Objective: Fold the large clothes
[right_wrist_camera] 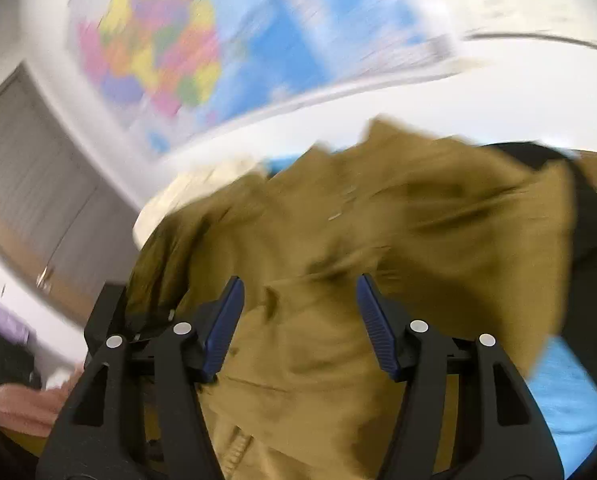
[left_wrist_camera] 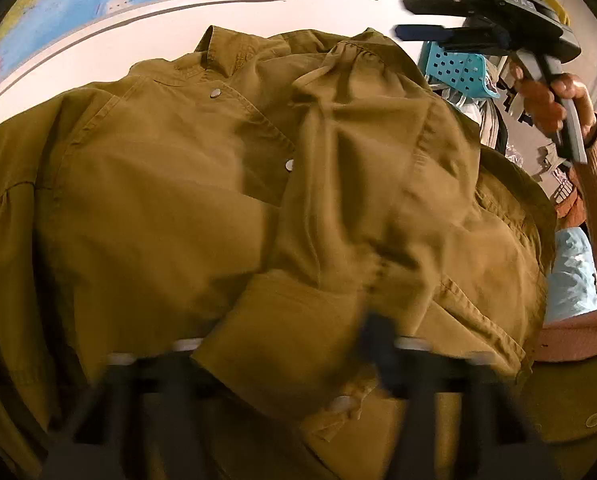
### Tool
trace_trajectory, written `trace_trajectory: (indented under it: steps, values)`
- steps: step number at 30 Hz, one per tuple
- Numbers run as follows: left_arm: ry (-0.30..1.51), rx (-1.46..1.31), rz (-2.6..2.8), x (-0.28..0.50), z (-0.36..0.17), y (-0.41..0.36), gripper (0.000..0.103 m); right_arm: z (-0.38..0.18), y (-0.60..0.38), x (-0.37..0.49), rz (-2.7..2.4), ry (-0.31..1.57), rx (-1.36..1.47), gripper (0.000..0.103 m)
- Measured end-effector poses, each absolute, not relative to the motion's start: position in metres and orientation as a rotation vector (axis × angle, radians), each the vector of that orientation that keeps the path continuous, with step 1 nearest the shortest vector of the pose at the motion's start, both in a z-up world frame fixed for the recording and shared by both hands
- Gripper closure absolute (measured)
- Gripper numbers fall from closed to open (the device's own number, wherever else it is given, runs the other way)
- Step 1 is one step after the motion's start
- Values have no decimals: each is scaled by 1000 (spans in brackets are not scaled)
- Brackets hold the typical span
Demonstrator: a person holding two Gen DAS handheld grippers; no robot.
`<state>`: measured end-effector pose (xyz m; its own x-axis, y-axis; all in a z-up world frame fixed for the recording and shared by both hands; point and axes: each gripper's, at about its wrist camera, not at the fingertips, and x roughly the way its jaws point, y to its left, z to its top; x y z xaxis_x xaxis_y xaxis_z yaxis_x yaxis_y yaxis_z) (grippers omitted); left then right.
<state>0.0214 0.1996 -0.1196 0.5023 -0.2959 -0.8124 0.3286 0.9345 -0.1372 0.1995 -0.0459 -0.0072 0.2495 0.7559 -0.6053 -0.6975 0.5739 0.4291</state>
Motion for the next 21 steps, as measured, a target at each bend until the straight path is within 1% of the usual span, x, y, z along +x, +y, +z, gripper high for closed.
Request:
trace_trajectory:
  steps: [1,2,4,7,9,11,16,17,18,19,20,21]
  values:
    - [964,35,-363,22,-117,202,80,-5,-63,206,936,847,87,44]
    - [946,37,-342,21,-112,205,86,-4,-79,214,873,827,90,42]
    - [907,-4,-284,25,-99,223,90,-8,-105,229,811,830,135,41]
    - [847,-84,-166,31,-75,259,93,-23,-129,249,731,847,161,36]
    - [831,-131,-129,33,-66,278,93,-38,-134,261,721,883,169,27]
    - [839,-117,-99,36,-65,282,92,-53,-130,270,711,912,164,24]
    - [912,-80,-66,50,-80,274,88,-84,-110,286,768,969,164,21]
    - [923,-93,-57,53,-83,276,86,-87,-107,289,773,972,171,23]
    - [928,-107,-54,53,-84,278,85,-87,-106,291,780,978,181,37]
    - [932,-123,-51,53,-86,280,82,-89,-105,293,802,991,193,45]
    - [936,-137,-48,56,-87,281,82,-88,-104,294,806,992,187,66]
    - [939,-141,-46,57,-87,283,82,-86,-105,294,793,982,163,81]
